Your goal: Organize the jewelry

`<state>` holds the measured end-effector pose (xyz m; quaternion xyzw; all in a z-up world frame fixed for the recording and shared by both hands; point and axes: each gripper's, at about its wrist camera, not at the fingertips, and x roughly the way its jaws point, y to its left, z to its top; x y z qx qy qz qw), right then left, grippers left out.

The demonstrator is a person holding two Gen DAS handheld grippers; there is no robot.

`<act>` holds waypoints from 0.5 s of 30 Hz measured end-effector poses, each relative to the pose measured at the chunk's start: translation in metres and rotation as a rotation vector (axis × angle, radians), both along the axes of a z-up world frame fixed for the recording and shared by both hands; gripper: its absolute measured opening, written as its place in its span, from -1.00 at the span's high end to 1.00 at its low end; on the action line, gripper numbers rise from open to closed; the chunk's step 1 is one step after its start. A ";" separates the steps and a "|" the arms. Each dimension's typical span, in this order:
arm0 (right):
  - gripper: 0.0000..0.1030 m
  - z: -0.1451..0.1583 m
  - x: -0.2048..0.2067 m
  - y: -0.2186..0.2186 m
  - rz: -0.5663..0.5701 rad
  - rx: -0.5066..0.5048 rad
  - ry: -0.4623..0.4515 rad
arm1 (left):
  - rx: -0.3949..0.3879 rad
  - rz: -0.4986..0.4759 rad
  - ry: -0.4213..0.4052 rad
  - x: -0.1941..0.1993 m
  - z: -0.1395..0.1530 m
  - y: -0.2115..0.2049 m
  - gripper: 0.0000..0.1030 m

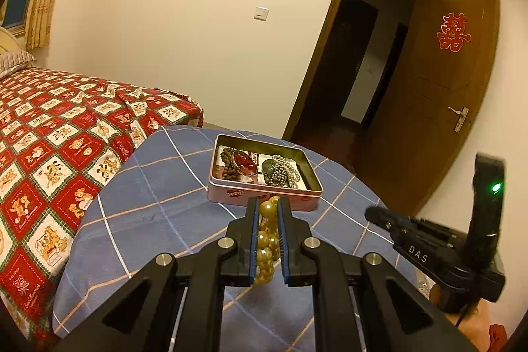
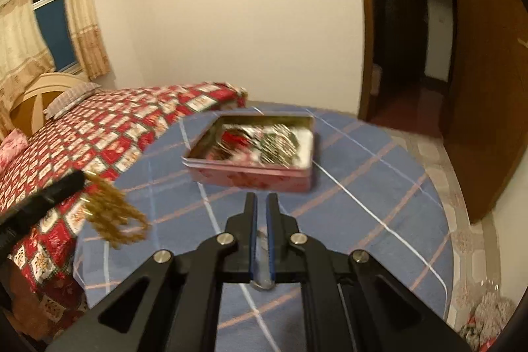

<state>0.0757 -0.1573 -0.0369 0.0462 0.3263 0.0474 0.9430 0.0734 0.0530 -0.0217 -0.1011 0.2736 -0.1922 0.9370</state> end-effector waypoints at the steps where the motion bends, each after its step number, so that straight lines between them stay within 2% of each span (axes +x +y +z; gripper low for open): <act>1: 0.77 -0.007 0.001 -0.008 -0.011 0.019 0.028 | 0.000 0.002 0.002 0.001 -0.001 0.000 0.80; 2: 0.70 -0.012 0.000 -0.014 -0.022 0.033 0.048 | -0.001 0.003 0.005 0.002 -0.002 0.001 0.80; 4: 0.37 -0.027 0.002 -0.025 -0.038 0.085 0.113 | -0.006 0.004 0.011 0.004 -0.005 0.000 0.80; 6: -0.11 -0.037 0.002 -0.027 -0.027 0.115 0.145 | -0.005 0.000 0.018 0.005 -0.007 -0.002 0.80; 8: -0.18 -0.044 0.004 -0.017 0.009 0.105 0.172 | -0.002 -0.007 0.021 0.005 -0.008 -0.004 0.80; 12: -0.17 -0.055 0.012 0.017 0.115 0.026 0.202 | 0.001 -0.015 0.028 0.006 -0.010 -0.006 0.80; 15: -0.16 -0.069 0.024 0.028 0.129 -0.028 0.239 | 0.004 -0.014 0.029 0.006 -0.009 -0.006 0.80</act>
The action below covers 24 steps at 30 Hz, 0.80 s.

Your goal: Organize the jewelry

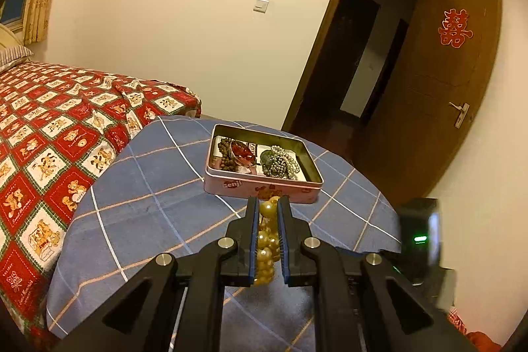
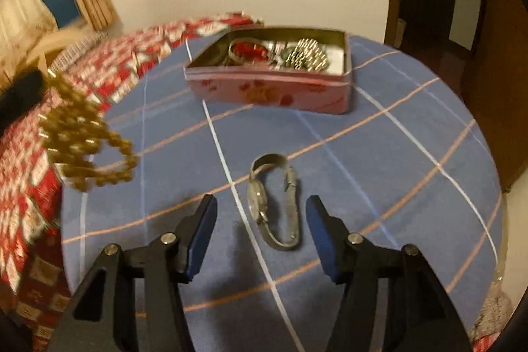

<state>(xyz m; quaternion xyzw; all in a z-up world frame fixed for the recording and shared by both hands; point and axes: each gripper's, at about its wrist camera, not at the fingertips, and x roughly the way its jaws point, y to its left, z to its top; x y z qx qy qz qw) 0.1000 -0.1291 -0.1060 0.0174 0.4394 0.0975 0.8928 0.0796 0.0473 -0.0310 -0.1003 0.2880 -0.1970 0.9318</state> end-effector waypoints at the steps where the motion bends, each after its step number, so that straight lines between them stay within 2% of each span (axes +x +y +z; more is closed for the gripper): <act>1: -0.15 -0.006 0.005 0.003 0.003 -0.013 0.017 | 0.001 0.001 -0.001 0.000 0.000 0.000 0.80; 2: -0.13 -0.012 0.008 0.004 -0.001 -0.028 0.031 | 0.002 0.003 -0.001 0.000 0.001 0.001 0.80; 3: -0.04 -0.018 0.011 0.006 -0.005 -0.046 0.050 | 0.001 0.007 -0.002 0.000 0.001 0.003 0.80; 4: 0.09 -0.017 0.010 0.006 -0.003 -0.069 0.022 | 0.000 0.012 -0.001 0.000 0.001 0.004 0.80; 6: 0.53 -0.015 0.010 0.005 0.003 -0.081 0.026 | -0.006 0.020 0.003 0.002 0.000 0.007 0.80; 10: 0.58 -0.013 0.011 -0.015 -0.026 0.048 0.058 | -0.018 0.023 0.013 0.004 -0.002 0.009 0.80; 15: 0.58 0.003 -0.002 -0.033 -0.064 0.198 0.026 | -0.012 0.010 0.014 0.005 -0.004 0.005 0.80; 24: 0.58 0.044 -0.009 -0.025 -0.080 0.151 -0.083 | -0.003 -0.005 0.015 0.008 -0.005 -0.002 0.80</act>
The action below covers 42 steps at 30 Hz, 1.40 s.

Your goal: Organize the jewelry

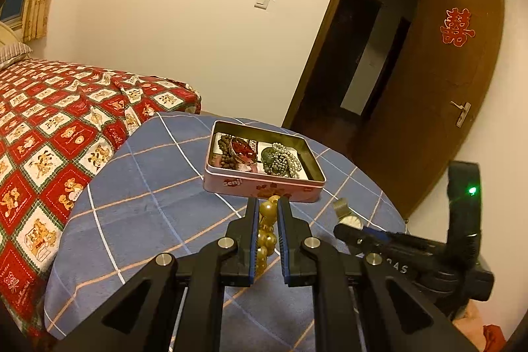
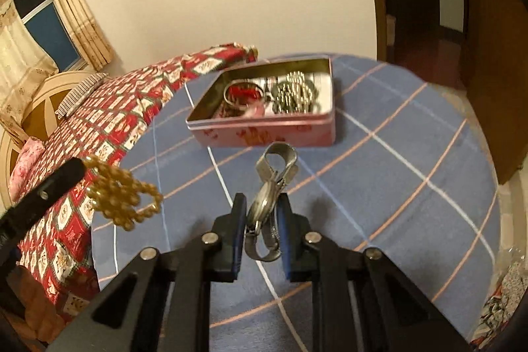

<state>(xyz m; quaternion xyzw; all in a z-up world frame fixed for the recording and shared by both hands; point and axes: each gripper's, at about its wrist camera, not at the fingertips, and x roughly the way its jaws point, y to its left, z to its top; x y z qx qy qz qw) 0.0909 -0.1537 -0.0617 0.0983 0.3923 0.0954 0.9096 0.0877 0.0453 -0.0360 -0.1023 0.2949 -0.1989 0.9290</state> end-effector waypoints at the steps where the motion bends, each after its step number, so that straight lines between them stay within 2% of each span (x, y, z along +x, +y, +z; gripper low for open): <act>1: 0.58 0.002 0.001 0.002 -0.001 -0.009 -0.009 | 0.000 -0.002 0.000 0.001 0.000 -0.001 0.80; 11: 0.58 0.020 0.013 0.005 -0.001 -0.046 -0.062 | 0.005 -0.010 -0.007 0.011 0.005 -0.008 0.80; 26: 0.58 0.047 0.036 -0.008 -0.008 -0.020 -0.127 | 0.024 -0.032 -0.026 0.051 0.017 -0.034 0.80; 38: 0.58 0.059 0.079 -0.019 -0.042 0.003 -0.162 | 0.036 -0.062 -0.084 0.097 0.033 -0.059 0.80; 42: 0.58 0.059 0.096 -0.021 -0.059 -0.006 -0.170 | 0.013 -0.057 -0.089 0.117 0.034 -0.061 0.80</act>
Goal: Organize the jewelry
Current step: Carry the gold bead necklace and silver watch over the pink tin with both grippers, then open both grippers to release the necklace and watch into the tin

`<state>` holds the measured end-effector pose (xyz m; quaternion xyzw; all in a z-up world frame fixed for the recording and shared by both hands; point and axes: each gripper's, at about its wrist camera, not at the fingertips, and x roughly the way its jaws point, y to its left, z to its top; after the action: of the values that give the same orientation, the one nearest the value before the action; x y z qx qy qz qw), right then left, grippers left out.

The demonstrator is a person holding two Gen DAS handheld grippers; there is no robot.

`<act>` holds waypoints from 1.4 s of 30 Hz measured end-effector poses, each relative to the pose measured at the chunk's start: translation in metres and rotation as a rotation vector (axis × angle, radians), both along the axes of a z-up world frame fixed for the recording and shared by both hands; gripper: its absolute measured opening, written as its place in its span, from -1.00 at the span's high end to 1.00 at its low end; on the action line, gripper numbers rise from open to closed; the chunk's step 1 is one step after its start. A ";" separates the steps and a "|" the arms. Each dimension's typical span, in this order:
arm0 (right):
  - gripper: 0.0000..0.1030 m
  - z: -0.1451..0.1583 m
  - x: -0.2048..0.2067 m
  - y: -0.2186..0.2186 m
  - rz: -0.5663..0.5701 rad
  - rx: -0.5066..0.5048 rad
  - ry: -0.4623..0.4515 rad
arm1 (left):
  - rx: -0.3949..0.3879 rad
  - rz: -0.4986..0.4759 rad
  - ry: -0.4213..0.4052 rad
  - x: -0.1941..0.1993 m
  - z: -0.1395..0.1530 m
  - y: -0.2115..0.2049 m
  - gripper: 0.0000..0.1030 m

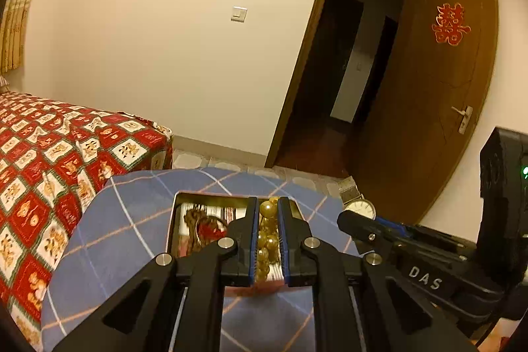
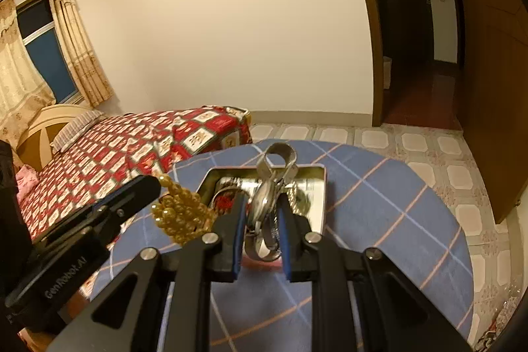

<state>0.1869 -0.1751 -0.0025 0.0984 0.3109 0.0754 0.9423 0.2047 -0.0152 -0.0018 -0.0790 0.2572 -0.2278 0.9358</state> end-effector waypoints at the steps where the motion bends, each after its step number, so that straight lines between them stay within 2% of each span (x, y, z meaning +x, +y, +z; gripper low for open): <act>1: 0.58 -0.001 0.007 -0.001 -0.008 -0.001 0.001 | -0.007 0.000 0.001 0.005 0.000 0.000 0.80; 7: 0.59 -0.025 0.037 -0.003 -0.019 0.005 0.049 | 0.003 0.018 0.030 0.037 -0.012 -0.005 0.80; 18: 0.60 -0.063 0.081 -0.010 -0.023 -0.027 0.144 | 0.060 0.034 0.138 0.087 -0.062 -0.021 0.80; 27: 0.59 -0.080 0.098 -0.010 -0.018 -0.053 0.177 | 0.103 0.059 0.186 0.108 -0.091 -0.026 0.80; 34: 0.56 -0.086 0.107 -0.004 -0.006 -0.091 0.183 | 0.148 0.081 0.193 0.111 -0.101 -0.032 0.79; 37: 0.34 -0.091 0.110 -0.005 0.008 -0.087 0.202 | 0.179 0.082 0.196 0.109 -0.098 -0.037 0.79; 40: 0.01 -0.083 0.101 -0.009 0.008 -0.090 0.181 | 0.192 0.085 0.211 0.107 -0.090 -0.035 0.76; 41: -0.13 -0.080 0.098 -0.011 0.000 -0.078 0.173 | 0.195 0.092 0.209 0.104 -0.085 -0.033 0.72; 42: -0.20 -0.075 0.094 -0.013 -0.010 -0.061 0.158 | 0.196 0.098 0.208 0.103 -0.083 -0.031 0.51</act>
<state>0.2807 -0.1883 -0.0778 0.0769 0.3860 0.0534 0.9177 0.3079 -0.0460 -0.0844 -0.0228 0.3697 -0.1462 0.9173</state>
